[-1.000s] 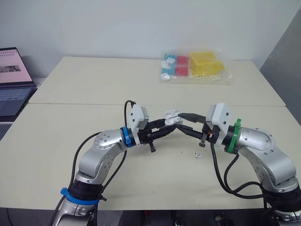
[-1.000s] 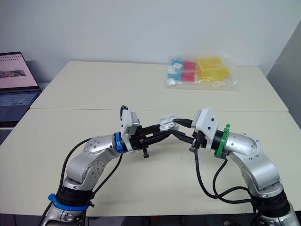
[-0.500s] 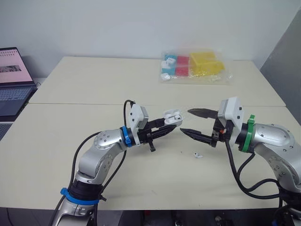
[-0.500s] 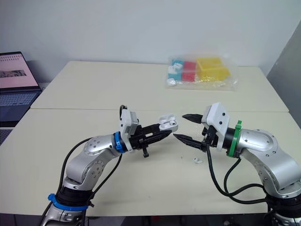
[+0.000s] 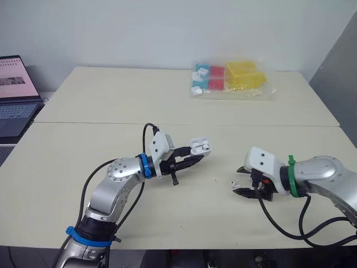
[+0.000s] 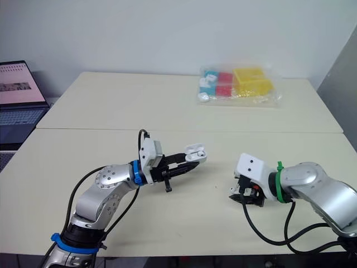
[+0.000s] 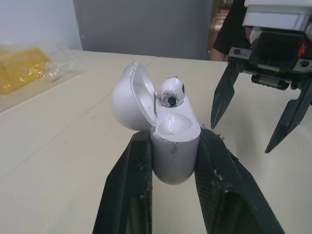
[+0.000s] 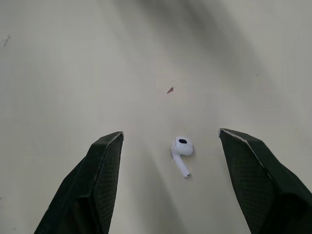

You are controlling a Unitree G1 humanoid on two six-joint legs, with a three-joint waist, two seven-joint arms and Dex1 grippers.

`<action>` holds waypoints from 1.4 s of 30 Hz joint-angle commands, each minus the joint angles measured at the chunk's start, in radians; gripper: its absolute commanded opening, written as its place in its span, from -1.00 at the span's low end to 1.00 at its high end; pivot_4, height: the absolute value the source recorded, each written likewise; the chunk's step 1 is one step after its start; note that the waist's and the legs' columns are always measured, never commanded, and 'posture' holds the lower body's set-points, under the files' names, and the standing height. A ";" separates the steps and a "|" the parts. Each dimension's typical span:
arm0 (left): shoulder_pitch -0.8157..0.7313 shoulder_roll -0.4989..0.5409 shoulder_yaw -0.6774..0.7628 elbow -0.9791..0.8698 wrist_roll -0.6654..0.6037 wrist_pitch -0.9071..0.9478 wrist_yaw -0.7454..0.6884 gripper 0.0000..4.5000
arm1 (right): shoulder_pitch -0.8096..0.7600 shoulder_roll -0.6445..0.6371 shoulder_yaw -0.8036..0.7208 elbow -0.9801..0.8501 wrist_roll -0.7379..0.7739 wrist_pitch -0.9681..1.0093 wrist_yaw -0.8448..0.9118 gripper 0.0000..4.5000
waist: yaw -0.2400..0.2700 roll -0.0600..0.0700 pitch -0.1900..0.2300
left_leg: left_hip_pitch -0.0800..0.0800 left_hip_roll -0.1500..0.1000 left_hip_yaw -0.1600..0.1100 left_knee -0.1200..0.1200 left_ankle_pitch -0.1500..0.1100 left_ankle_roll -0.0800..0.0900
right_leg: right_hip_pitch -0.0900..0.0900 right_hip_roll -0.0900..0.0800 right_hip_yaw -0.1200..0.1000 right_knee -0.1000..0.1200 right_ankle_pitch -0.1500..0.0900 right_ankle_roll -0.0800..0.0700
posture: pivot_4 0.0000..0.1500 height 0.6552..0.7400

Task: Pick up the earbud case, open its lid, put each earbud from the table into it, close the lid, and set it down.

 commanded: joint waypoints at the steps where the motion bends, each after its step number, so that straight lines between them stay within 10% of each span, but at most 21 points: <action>1: 0.003 0.007 -0.001 -0.032 0.004 -0.027 -0.007 -0.65 | -0.030 0.031 0.079 0.049 -0.079 -0.043 -0.006 0.44 | 0.000 0.000 0.000 | 0.000 0.000 0.000 0.000 0.000 0.000 | 0.000 0.000 0.000 0.000 0.000 0.000 | 1.00 0.95; 13: 0.017 0.006 -0.003 -0.041 0.012 -0.028 -0.001 -0.65 | -0.038 0.095 0.127 0.218 -0.197 -0.131 0.043 0.44 | 0.001 0.000 0.000 | -0.001 0.000 0.000 0.000 0.000 0.000 | 0.000 0.000 -0.001 -0.001 0.000 0.000 | 1.00 0.95; 22: 0.025 0.008 -0.006 -0.041 0.018 -0.034 -0.006 -0.65 | 0.010 0.067 0.123 0.206 -0.209 -0.147 0.096 -0.82 | 0.001 0.000 0.000 | 0.000 0.000 0.000 0.000 0.000 0.000 | 0.000 0.000 0.000 0.000 0.000 0.001 | 1.00 0.95; 33: 0.036 0.020 -0.009 -0.049 0.021 -0.032 -0.009 -0.65 | 0.172 -0.252 0.011 0.316 -0.254 -0.476 0.345 -0.82 | 0.011 0.000 0.000 | -0.001 -0.001 0.000 0.000 0.000 0.000 | 0.001 -0.002 -0.001 -0.004 0.000 0.001 | 1.00 0.95; 42: 0.040 0.031 -0.007 -0.053 0.020 -0.034 -0.010 -0.65 | 0.201 -0.275 -0.042 0.405 -0.299 -0.578 0.425 -0.82 | 0.003 0.000 0.000 | 0.001 0.000 0.001 0.000 0.000 0.000 | 0.001 -0.001 -0.001 -0.001 0.000 0.001 | 1.00 0.95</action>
